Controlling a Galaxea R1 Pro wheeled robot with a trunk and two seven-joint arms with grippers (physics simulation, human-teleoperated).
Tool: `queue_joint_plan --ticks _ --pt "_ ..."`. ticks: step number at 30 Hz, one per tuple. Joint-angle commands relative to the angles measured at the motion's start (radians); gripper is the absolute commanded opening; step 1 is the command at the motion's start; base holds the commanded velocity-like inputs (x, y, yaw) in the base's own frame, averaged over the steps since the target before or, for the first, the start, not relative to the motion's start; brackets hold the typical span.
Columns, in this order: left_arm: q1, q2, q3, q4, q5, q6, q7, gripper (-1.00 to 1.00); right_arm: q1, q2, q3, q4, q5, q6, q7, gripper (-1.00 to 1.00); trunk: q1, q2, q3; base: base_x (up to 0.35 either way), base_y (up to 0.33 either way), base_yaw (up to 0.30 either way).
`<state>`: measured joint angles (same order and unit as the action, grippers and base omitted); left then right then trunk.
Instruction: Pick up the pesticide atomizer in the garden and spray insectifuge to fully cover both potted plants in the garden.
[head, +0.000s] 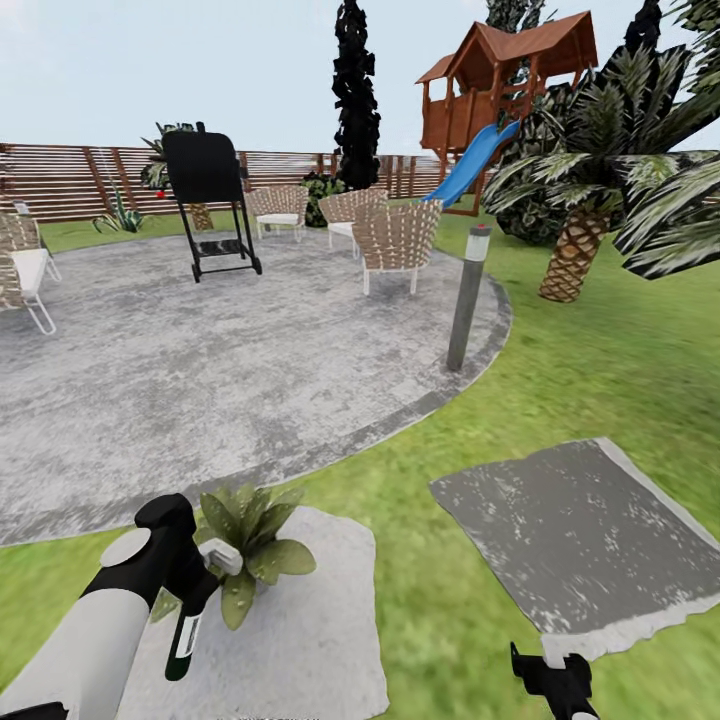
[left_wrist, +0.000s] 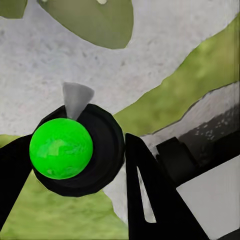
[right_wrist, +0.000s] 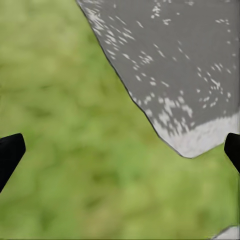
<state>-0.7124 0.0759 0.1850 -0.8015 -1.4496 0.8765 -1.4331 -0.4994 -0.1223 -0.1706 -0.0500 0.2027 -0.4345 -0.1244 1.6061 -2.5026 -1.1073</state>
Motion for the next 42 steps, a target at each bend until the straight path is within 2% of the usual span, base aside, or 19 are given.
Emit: queue_joint_plan --ticks 1,12,14,18,21,25,32,42 --pt "-0.001 -0.001 0.002 -0.001 -0.009 0.010 -0.009 -1.00 0.000 0.000 -0.007 0.001 0.011 -0.003 -0.003 1.00 0.000 0.000 -0.001 0.000 -0.312 0.257" --pt "-0.001 0.001 0.003 -0.001 -0.010 0.011 -0.007 -1.00 0.000 0.001 -0.007 0.001 0.011 -0.003 -0.003 1.00 0.000 0.000 -0.001 0.153 -0.249 0.273" --pt "0.000 0.008 0.004 -0.001 -0.011 0.010 -0.007 -1.00 -0.001 0.001 -0.007 0.001 0.011 -0.003 -0.003 1.00 0.000 0.000 -0.001 0.066 -0.039 0.275" --pt "0.047 0.013 0.002 -0.004 -0.010 0.010 0.005 -1.00 0.000 0.000 -0.007 0.001 0.011 -0.003 -0.003 1.00 0.000 0.000 -0.001 0.010 -0.006 0.275" --pt "0.055 0.012 0.001 -0.004 -0.009 0.010 0.006 -1.00 0.000 0.000 -0.007 0.001 0.011 -0.003 -0.003 1.00 0.000 0.000 -0.001 0.001 -0.001 0.275" --pt "0.057 0.006 0.000 -0.003 -0.009 0.010 0.006 -1.00 0.000 0.000 -0.007 0.001 0.011 -0.003 -0.003 1.00 0.000 0.000 -0.001 0.000 0.000 0.275" --pt "0.068 -0.019 -0.002 -0.001 -0.007 0.010 0.008 -1.00 -0.001 0.000 -0.007 0.001 0.011 -0.003 -0.003 1.00 0.000 0.000 -0.001 0.000 0.000 0.274" --pt "0.070 -0.021 0.003 -0.004 -0.007 0.010 0.027 -1.00 0.000 0.000 -0.007 0.001 0.011 -0.003 -0.003 1.00 0.000 0.000 -0.001 0.000 -0.157 0.064"
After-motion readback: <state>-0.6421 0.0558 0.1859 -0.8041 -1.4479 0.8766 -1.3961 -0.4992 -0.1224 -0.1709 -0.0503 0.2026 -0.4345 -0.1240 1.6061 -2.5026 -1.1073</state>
